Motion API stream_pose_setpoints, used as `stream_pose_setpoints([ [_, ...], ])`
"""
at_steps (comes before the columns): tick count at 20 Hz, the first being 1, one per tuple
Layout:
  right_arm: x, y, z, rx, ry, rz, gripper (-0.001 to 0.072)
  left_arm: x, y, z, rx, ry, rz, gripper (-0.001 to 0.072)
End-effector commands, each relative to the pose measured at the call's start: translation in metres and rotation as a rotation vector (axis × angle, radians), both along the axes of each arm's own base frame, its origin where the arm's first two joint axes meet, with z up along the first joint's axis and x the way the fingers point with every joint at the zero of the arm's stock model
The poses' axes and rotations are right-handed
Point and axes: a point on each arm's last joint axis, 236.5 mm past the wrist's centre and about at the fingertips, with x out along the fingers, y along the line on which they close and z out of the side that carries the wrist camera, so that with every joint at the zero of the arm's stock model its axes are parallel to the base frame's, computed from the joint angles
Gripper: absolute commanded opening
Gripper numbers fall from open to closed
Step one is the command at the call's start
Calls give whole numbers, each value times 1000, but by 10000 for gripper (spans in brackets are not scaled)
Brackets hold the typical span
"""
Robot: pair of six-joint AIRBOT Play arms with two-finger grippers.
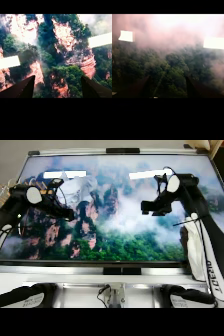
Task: Fold the shirts.
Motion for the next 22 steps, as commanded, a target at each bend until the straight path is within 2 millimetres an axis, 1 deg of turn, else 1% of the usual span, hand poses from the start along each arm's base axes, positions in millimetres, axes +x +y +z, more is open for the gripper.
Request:
stream_pose_setpoints([
  [1,0,0,0,0,1,0,566,0,-1,-2,1,6,-1,720],
  [3,0,0,0,1,1,0,566,2,-1,-6,2,8,0,720],
  [5,1,-2,0,-9,-2,3,566,18,-5,-8,-20,-36,41,720],
  [7,1,-4,-1,-22,-7,20,565,25,-12,-15,-62,-27,104,720],
  [8,1,-6,-1,-27,-9,20,565,28,-13,-20,-63,-26,103,720],
  [9,1,-5,-1,-27,-9,20,565,36,-14,-25,-66,-40,109,720],
  [10,2,-5,-1,-26,-11,20,566,46,-10,-31,-55,-52,117,720],
  [11,6,-4,0,-22,-28,17,565,60,9,-37,2,-63,129,720],
  [13,13,-2,2,-12,-58,12,565,89,59,-38,95,-49,226,720],
  [14,15,-1,2,-8,-67,11,565,104,78,-36,81,-42,299,720],
  [15,16,1,3,2,-69,10,566,120,92,-36,32,-42,376,720],
  [16,16,2,3,8,-69,10,566,133,100,-38,-26,-38,438,720],
  [17,15,4,3,15,-67,10,566,143,103,-45,-90,-30,489,720],
  [18,15,6,3,22,-66,10,565,151,102,-56,-165,-13,529,720],
  [19,15,8,4,32,-65,11,565,155,97,-71,-225,19,550,720],
  [21,16,11,5,44,-73,10,565,159,80,-99,-305,74,538,720],
  [22,18,11,5,45,-80,8,565,165,71,-109,-350,79,549,720],
])
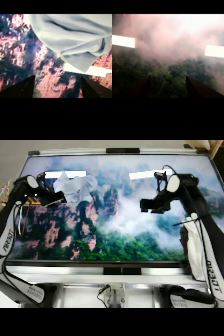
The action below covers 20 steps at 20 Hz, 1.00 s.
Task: Fold the shirts.
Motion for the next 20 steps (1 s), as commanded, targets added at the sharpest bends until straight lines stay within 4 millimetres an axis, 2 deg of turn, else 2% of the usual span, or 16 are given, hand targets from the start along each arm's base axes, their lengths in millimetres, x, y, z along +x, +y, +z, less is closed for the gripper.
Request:
stream_pose_setpoints([
  [1,5,5,2,21,-21,-2,566,29,-23,-30,-201,-21,84,720],
  [3,6,5,3,22,-26,-3,565,52,-29,-30,-240,-103,138,720],
  [5,6,5,2,23,-24,-3,565,73,-34,-19,-261,-191,178,715],
  [6,6,5,3,23,-25,-4,565,80,-39,-12,-298,-215,201,585],
  [8,5,5,3,25,-23,-3,564,83,-47,0,-354,-223,214,28],
  [9,4,6,3,27,-17,-2,542,83,-53,11,-365,-234,170,35],
  [11,2,5,13,28,-38,7,358,78,-69,53,-343,-312,7,34],
  [12,1,4,24,27,-71,20,324,71,-80,87,-316,-377,-97,34],
  [13,-1,3,37,27,-105,28,324,61,-92,122,-290,-445,-193,33],
  [15,-7,-3,71,28,-192,29,325,26,-127,201,-266,-572,-350,34],
  [17,-20,-16,113,10,-304,22,334,-23,-168,270,-291,-659,-460,33],
  [18,-29,-25,134,-12,-356,16,334,-53,-190,293,-323,-664,-508,33],
  [19,-41,-37,154,-41,-407,8,334,-79,-209,305,-341,-655,-561,33],
  [20,-56,-49,172,-68,-445,-4,335,-102,-228,309,-337,-636,-612,33],
])
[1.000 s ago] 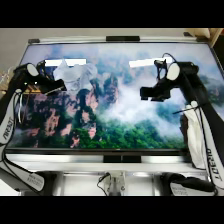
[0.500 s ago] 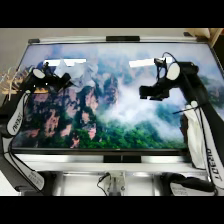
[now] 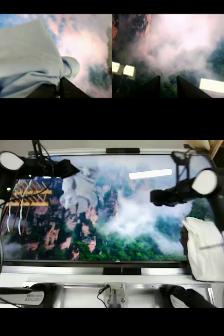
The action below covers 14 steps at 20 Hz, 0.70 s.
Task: Fold the shirts.
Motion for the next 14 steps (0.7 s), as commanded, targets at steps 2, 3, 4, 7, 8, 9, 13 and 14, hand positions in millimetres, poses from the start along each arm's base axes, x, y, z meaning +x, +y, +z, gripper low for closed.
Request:
stream_pose_setpoints([
  [2,-63,-52,76,-91,-174,-91,603,-104,-76,26,101,7,-206,33],
  [3,-81,-60,84,-91,-180,-116,669,-115,-91,9,138,35,-229,33],
  [4,-100,-64,89,-78,-171,-134,669,-129,-108,-15,171,75,-255,34],
  [7,-146,-68,81,-35,-55,-196,669,-170,-154,-102,222,223,-322,35],
  [8,-155,-68,75,-37,-10,-199,669,-180,-166,-132,236,267,-328,36],
  [9,-157,-68,70,-41,13,-198,669,-189,-173,-157,256,310,-333,97],
  [13,-134,-66,29,-68,53,-205,669,-180,-147,-172,298,409,-300,705],
  [14,-126,-67,11,-87,79,-209,669,-169,-121,-166,334,421,-273,704],
])
